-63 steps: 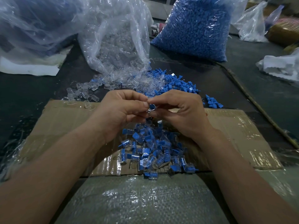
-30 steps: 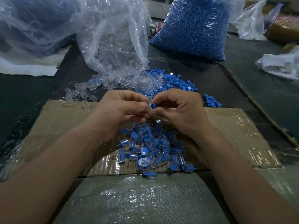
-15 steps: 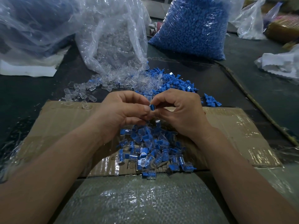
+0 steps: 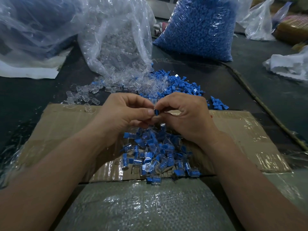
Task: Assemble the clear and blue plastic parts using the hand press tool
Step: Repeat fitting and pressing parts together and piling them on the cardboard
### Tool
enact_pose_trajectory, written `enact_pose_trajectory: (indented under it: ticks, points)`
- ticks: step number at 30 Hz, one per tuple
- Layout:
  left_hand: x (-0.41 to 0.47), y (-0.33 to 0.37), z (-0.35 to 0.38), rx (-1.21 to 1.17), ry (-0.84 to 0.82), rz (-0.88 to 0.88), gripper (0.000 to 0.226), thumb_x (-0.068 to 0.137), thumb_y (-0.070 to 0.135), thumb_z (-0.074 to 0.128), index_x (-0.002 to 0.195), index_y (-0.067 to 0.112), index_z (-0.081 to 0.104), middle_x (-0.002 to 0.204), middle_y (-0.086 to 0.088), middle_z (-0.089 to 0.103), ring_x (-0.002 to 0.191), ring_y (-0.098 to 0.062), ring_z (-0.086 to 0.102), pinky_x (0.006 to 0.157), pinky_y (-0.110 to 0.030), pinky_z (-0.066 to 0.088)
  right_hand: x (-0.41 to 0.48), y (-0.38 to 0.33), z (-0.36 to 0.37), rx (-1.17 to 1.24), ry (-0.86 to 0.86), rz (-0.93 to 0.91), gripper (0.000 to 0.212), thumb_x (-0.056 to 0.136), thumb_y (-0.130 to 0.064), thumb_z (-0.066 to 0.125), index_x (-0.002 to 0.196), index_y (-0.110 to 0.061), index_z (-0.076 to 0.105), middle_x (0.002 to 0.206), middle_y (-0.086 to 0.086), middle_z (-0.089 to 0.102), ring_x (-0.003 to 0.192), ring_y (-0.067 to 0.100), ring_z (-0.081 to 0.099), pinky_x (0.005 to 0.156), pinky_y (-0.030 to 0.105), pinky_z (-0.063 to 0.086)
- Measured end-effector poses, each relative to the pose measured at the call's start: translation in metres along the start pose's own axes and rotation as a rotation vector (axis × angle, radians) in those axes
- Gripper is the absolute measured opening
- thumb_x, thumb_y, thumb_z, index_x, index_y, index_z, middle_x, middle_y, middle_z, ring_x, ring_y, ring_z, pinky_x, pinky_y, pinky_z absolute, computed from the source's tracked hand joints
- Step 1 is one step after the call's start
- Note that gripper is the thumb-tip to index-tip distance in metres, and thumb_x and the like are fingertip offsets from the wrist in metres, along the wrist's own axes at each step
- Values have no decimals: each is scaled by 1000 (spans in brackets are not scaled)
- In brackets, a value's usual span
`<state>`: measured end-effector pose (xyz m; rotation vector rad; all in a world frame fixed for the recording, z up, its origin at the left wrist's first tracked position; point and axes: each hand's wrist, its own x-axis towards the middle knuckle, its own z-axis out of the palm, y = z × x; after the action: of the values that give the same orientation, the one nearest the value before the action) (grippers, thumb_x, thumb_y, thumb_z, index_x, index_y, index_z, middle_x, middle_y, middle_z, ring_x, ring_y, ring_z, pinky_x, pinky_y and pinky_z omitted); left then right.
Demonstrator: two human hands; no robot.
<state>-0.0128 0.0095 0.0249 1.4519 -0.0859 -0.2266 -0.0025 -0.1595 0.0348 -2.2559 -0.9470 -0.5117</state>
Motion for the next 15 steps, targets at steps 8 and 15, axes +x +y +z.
enact_pose_trajectory:
  ticks: [8, 15]
  points:
    - [-1, 0, 5, 94, 38, 48, 10, 72, -7, 65, 71, 4, 64, 59, -6, 67, 53, -14, 65, 52, -18, 53, 0, -2, 1, -7, -4, -32, 19, 64, -9, 78, 79, -2, 71, 75, 8, 68, 65, 17, 63, 63, 24, 49]
    - [2, -1, 1, -8, 116, 68, 22, 71, -3, 65, 58, 14, 68, 57, -5, 66, 53, -14, 65, 50, -18, 51, 0, 12, -17, -19, -86, 321, 17, 75, -34, 71, 88, -26, 66, 76, -24, 56, 71, -2, 57, 65, 11, 45]
